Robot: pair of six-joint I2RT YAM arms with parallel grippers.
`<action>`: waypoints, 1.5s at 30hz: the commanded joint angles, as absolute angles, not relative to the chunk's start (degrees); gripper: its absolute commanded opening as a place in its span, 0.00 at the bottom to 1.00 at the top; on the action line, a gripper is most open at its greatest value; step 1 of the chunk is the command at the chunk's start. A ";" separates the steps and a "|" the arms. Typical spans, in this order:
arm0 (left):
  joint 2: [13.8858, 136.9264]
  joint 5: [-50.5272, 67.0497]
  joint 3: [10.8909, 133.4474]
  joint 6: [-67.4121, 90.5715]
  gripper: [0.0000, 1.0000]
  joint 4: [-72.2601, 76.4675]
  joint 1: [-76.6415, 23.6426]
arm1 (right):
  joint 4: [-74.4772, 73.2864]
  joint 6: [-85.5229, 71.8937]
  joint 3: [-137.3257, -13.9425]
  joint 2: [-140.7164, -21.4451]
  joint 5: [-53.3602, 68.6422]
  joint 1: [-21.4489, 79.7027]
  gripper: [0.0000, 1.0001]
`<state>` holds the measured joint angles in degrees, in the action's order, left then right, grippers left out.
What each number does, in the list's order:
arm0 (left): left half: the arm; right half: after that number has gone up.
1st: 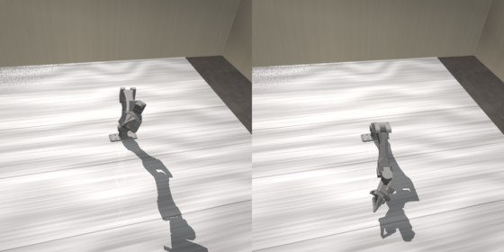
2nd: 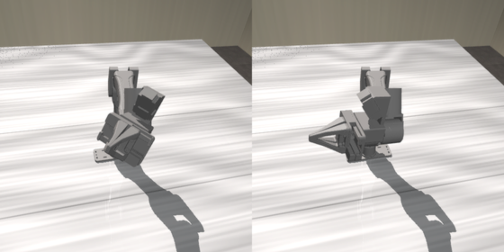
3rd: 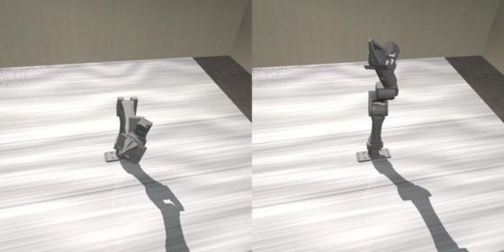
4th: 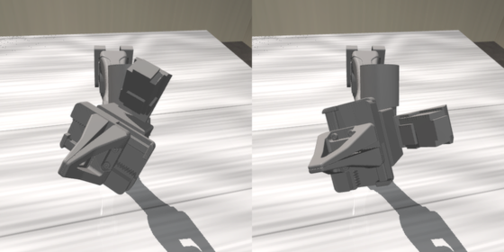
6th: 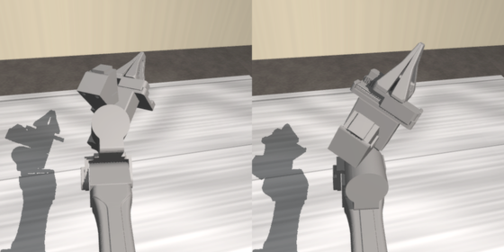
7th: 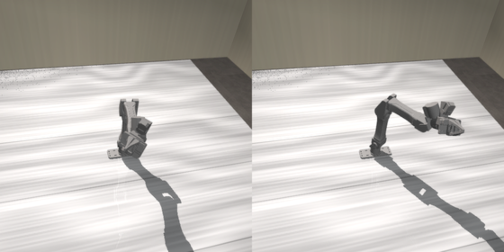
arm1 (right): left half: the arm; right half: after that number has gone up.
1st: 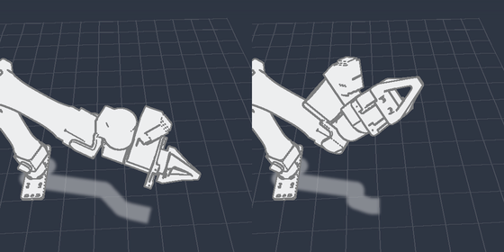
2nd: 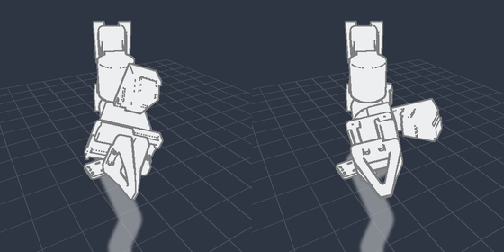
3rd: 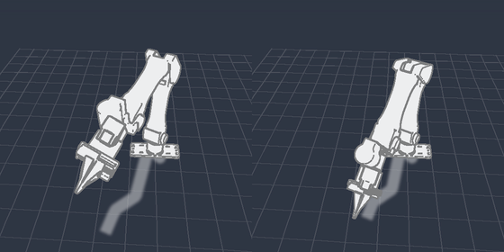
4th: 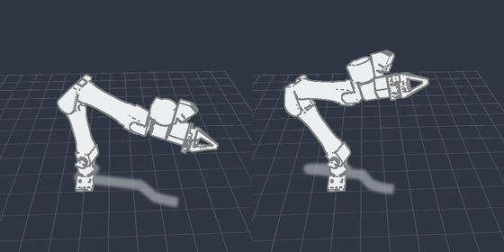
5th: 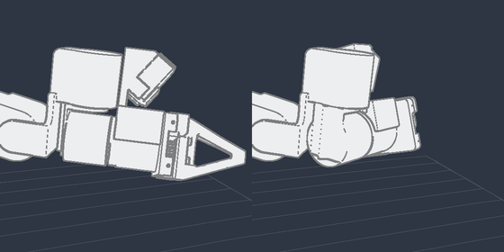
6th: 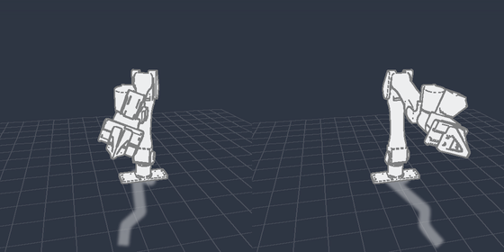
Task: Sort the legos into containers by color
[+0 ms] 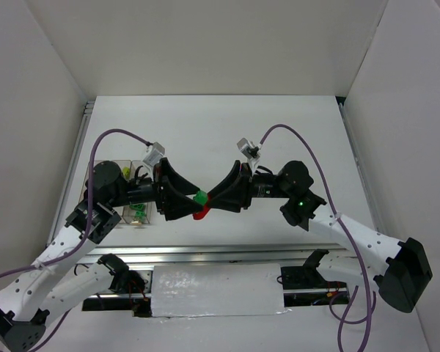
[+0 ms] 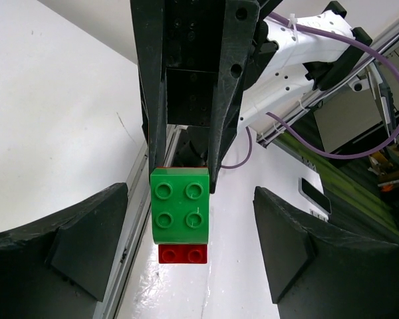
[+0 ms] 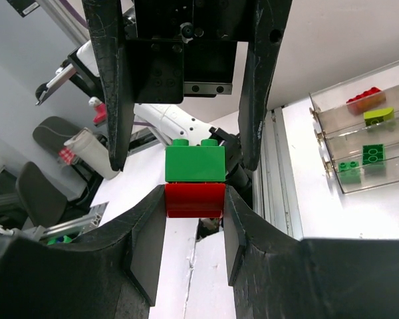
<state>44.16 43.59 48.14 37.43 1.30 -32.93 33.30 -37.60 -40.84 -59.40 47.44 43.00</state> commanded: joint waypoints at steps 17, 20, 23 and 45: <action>46.32 41.34 49.74 34.11 0.00 -1.03 -33.13 | 33.76 -34.04 -43.95 -60.29 49.22 43.51 0.00; 45.36 35.62 52.64 30.95 0.00 -6.66 -33.22 | 30.94 -30.42 -41.93 -59.68 50.44 42.46 0.00; 44.48 26.83 57.03 26.90 0.00 -15.54 -32.78 | 34.79 -31.72 -38.16 -58.54 55.26 38.86 0.00; 81.36 -18.54 68.11 37.17 0.03 -42.54 -7.30 | 9.32 -22.77 -40.17 -48.78 29.80 40.08 0.00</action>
